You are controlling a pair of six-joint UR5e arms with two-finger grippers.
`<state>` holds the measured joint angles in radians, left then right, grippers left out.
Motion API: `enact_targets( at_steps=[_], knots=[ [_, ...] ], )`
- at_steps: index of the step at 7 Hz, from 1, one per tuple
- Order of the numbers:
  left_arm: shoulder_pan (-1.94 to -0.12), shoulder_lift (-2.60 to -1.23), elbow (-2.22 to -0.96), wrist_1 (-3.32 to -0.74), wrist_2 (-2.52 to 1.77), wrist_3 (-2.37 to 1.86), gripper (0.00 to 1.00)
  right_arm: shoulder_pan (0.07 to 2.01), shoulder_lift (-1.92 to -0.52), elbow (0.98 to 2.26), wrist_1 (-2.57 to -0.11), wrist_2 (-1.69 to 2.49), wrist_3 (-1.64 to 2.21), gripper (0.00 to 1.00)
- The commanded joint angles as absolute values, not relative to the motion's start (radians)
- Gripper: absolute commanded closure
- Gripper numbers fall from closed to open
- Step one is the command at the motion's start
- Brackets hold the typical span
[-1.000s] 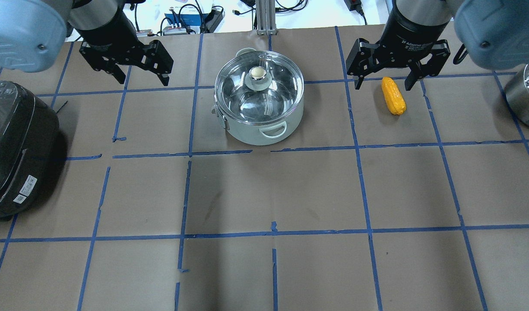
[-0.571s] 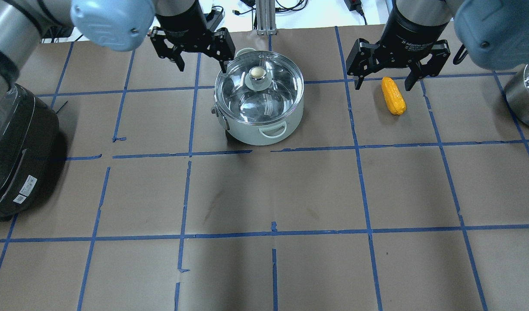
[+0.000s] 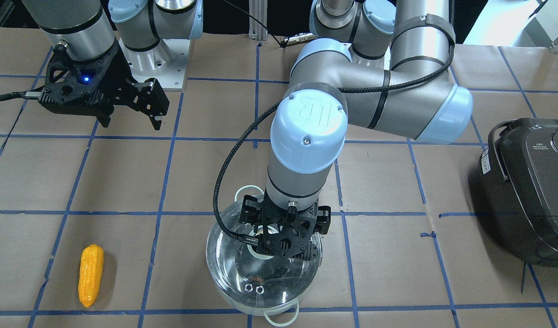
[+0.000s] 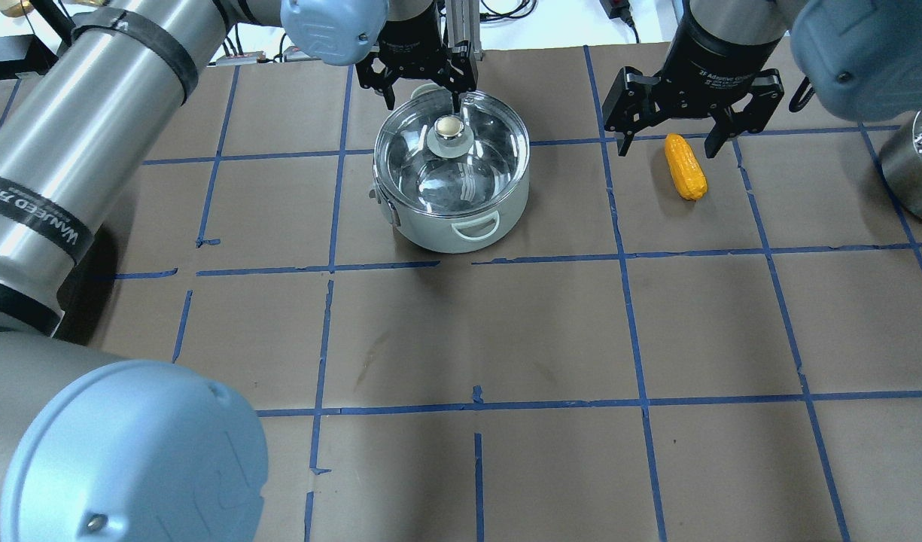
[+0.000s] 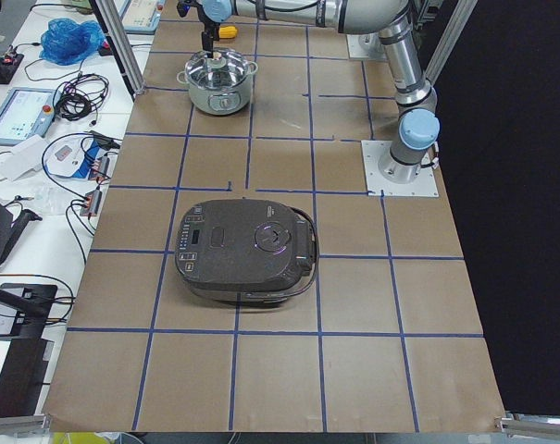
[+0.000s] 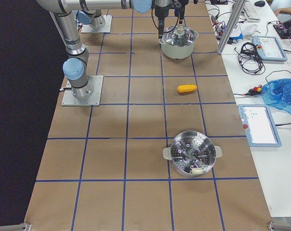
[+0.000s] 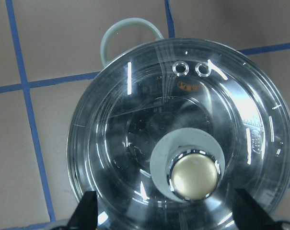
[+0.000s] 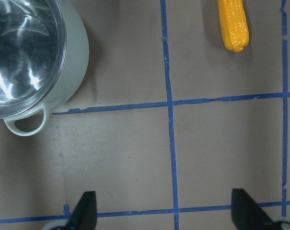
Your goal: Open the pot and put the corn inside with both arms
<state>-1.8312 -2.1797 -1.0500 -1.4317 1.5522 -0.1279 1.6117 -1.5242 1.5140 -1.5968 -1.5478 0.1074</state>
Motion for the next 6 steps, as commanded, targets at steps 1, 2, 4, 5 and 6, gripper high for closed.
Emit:
enact_targets(
  at_steps=[1, 2, 4, 5, 6],
  knots=[
    [-1.835, -2.232, -1.043, -1.379, 1.530, -0.150, 0.00, 1.612, -1.525, 1.514, -1.597, -1.548, 0.107, 0.00],
    [-1.838, -2.230, -1.043, -1.381, 1.501, -0.179, 0.00, 1.612, -1.525, 1.516, -1.597, -1.548, 0.107, 0.00],
    [-1.856, -2.229, -1.045, -1.394, 1.497, -0.183, 0.00, 1.612, -1.525, 1.516, -1.597, -1.549, 0.107, 0.00],
    [-1.862, -2.232, -1.049, -1.394, 1.497, -0.187, 0.00, 1.614, -1.528, 1.517, -1.595, -1.548, 0.107, 0.00],
    [-1.868, -2.232, -1.054, -1.400, 1.499, -0.196, 0.00, 1.614, -1.528, 1.517, -1.597, -1.548, 0.107, 0.00]
  ],
)
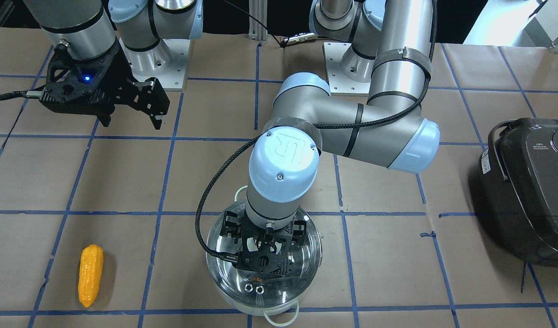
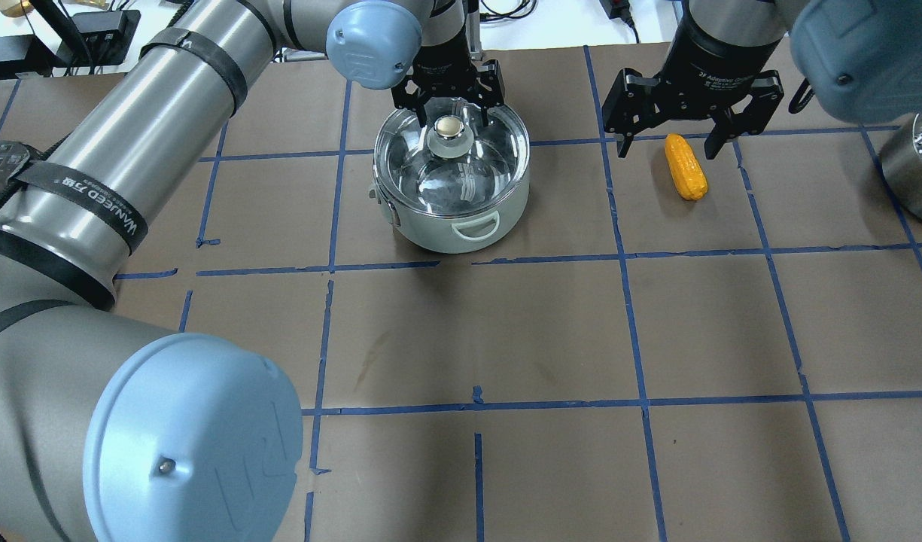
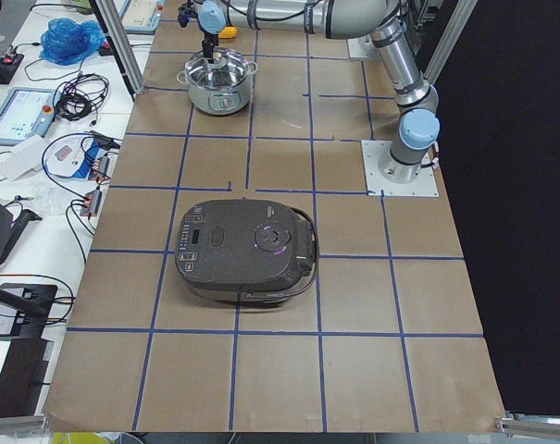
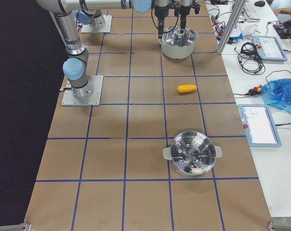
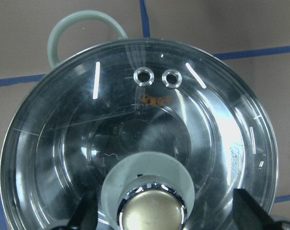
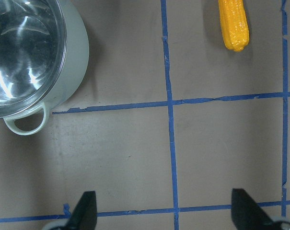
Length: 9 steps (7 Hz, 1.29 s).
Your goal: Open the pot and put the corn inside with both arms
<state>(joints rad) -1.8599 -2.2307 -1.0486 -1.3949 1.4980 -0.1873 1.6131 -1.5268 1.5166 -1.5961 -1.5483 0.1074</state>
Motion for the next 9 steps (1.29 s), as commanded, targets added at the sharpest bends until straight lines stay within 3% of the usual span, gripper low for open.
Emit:
enact_targets(
  at_steps=[1, 4, 5, 6, 7, 9],
  knots=[
    [-1.868, -2.233, -1.057, -1.402, 1.502, -0.195, 0.00, 1.614, -1.528, 1.516, -1.595, -1.548, 0.107, 0.00],
    [-1.868, -2.233, -1.069, -1.401, 1.508, -0.183, 0.00, 1.615, -1.531, 1.513, -1.582, -1.549, 0.107, 0.00],
    [-1.868, -2.229, -1.069, -1.401, 1.509, -0.175, 0.18, 1.614, -1.529, 1.516, -1.583, -1.549, 0.107, 0.00],
    [-1.868, -2.223, -1.069, -1.402, 1.509, -0.175, 0.67, 1.611, -1.525, 1.516, -1.588, -1.549, 0.106, 0.00],
    [-1.868, -2.223, -1.075, -1.411, 1.511, -0.175, 0.95, 1.609, -1.517, 1.500, -1.600, -1.546, 0.101, 0.00],
    [-1.868, -2.206, -1.071, -1.428, 1.514, -0.175, 0.99, 1.612, -1.516, 1.502, -1.600, -1.548, 0.078, 0.00]
  ],
)
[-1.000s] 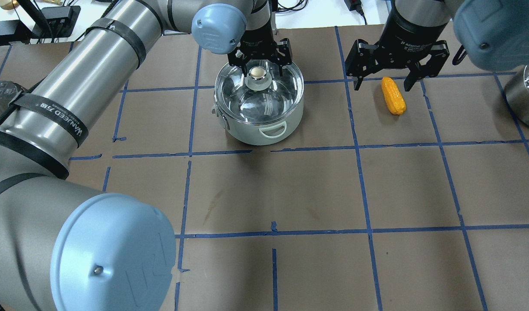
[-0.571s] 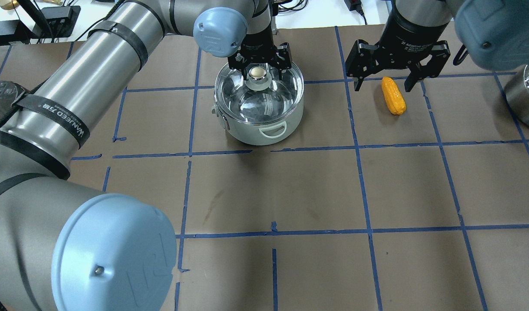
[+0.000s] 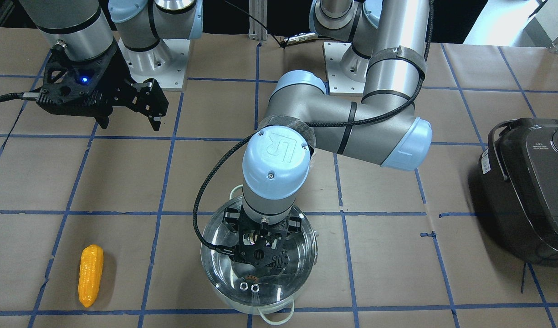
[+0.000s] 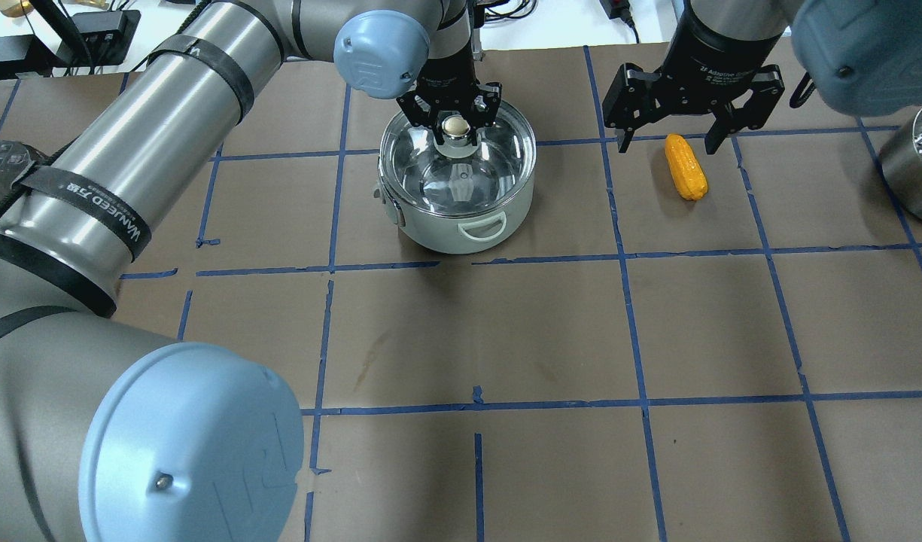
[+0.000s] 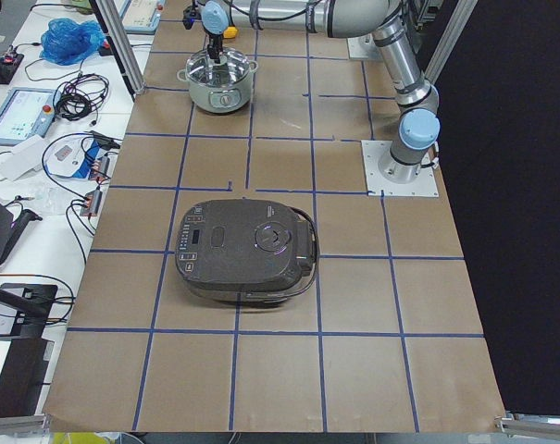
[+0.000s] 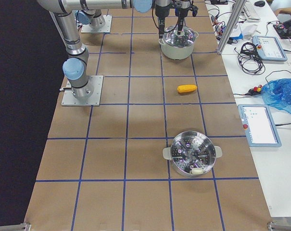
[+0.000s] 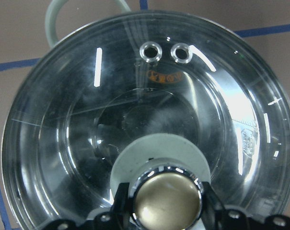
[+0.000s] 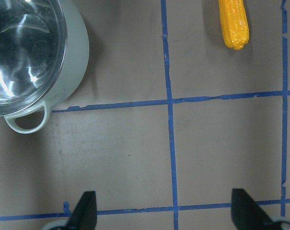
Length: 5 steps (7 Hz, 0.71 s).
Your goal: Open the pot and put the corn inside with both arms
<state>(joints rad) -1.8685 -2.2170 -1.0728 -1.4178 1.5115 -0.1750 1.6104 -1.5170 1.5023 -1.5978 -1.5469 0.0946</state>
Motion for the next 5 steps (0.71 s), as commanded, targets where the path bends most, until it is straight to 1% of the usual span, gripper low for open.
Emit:
enact_targets(
  at_steps=[1, 2, 3, 4, 5],
  knots=[
    [-1.867, -2.200, -1.060, -1.428, 1.522, -0.175, 0.99, 1.612, -1.516, 1.505, -1.597, -1.549, 0.074, 0.00],
    [-1.865, -2.175, -1.058, -1.437, 1.525, -0.175, 0.99, 1.609, -1.514, 1.512, -1.580, -1.577, 0.074, 0.00],
    [-1.861, -2.124, -1.057, -1.503, 1.535, -0.173, 0.99, 1.608, -1.513, 1.513, -1.566, -1.604, 0.074, 0.00],
    [-1.852, -2.074, -1.063, -1.552, 1.551, -0.143, 0.99, 1.594, -1.503, 1.497, -1.571, -1.594, 0.075, 0.00],
    [-1.824, -2.065, -1.058, -1.572, 1.577, -0.120, 0.99, 1.560, -1.456, 1.450, -1.574, -1.601, 0.074, 0.00]
  ],
)
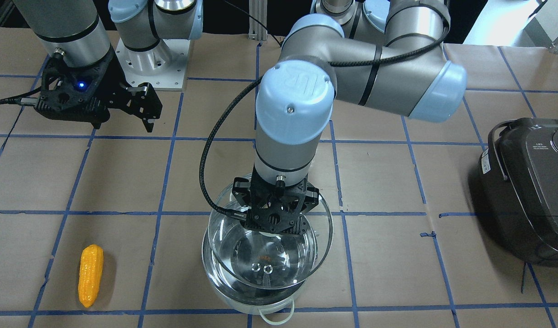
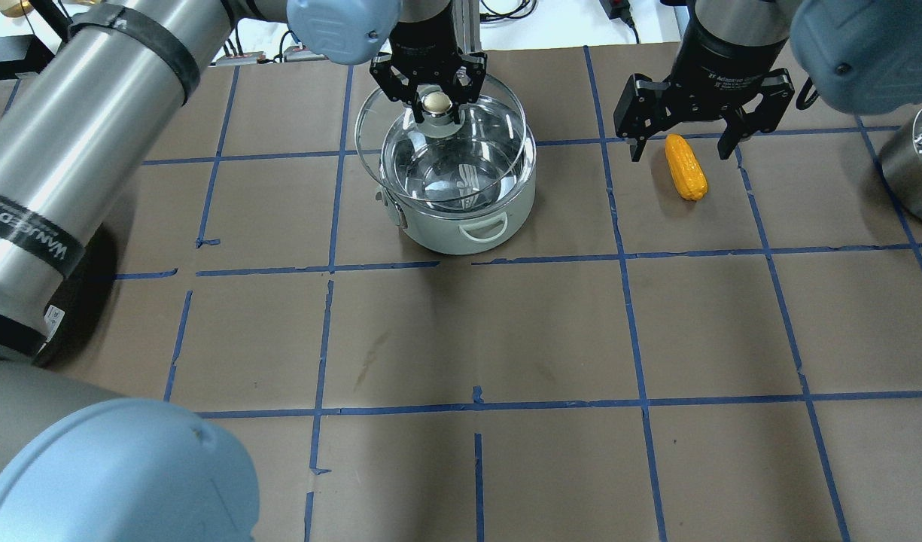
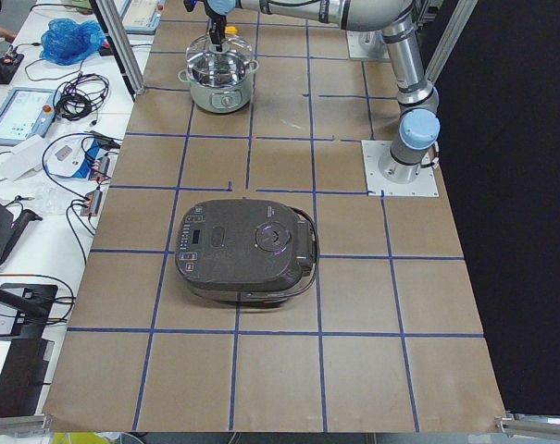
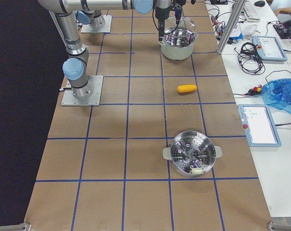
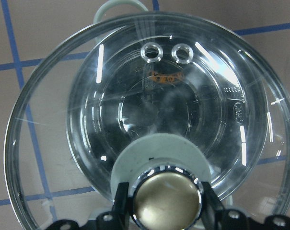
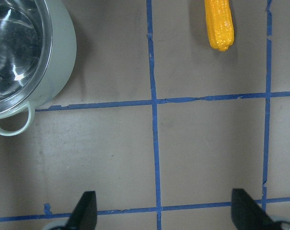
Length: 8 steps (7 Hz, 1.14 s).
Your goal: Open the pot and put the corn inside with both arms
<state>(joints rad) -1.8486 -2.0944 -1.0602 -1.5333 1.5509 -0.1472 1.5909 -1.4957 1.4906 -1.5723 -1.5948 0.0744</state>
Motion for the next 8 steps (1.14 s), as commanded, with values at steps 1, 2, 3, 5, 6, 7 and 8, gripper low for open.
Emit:
enact_targets(
  at_steps=[1, 2, 3, 5, 6, 7, 8],
  knots=[
    [-1.781, -2.050, -1.063, -1.580, 1.581, -0.101, 0.99, 1.511, -1.374, 1.360, -1.566, -1.605, 0.027, 0.00],
    [-1.723, -2.019, -1.080, -1.582, 1.582, -0.003, 0.98, 1.456, -1.277, 1.304, -1.581, -1.606, -0.076, 0.00],
    [-1.654, -1.999, -1.092, -1.592, 1.583, 0.052, 0.98, 1.413, -1.193, 1.283, -1.635, -1.600, -0.137, 0.00],
    [-1.457, -1.987, -1.172, -1.556, 1.572, 0.231, 0.98, 1.394, -1.038, 1.302, -1.825, -1.589, -0.204, 0.03],
    [-1.407, -1.983, -1.201, -1.519, 1.569, 0.298, 0.98, 1.393, -0.952, 1.310, -1.904, -1.588, -0.218, 0.03],
    [-1.391, -1.993, -1.256, -1.478, 1.569, 0.298, 0.98, 1.391, -0.910, 1.321, -1.942, -1.586, -0.218, 0.03],
    [-1.384, -2.005, -1.363, -1.313, 1.562, 0.314, 0.98, 1.391, -0.884, 1.353, -2.001, -1.586, -0.218, 0.03]
  ],
)
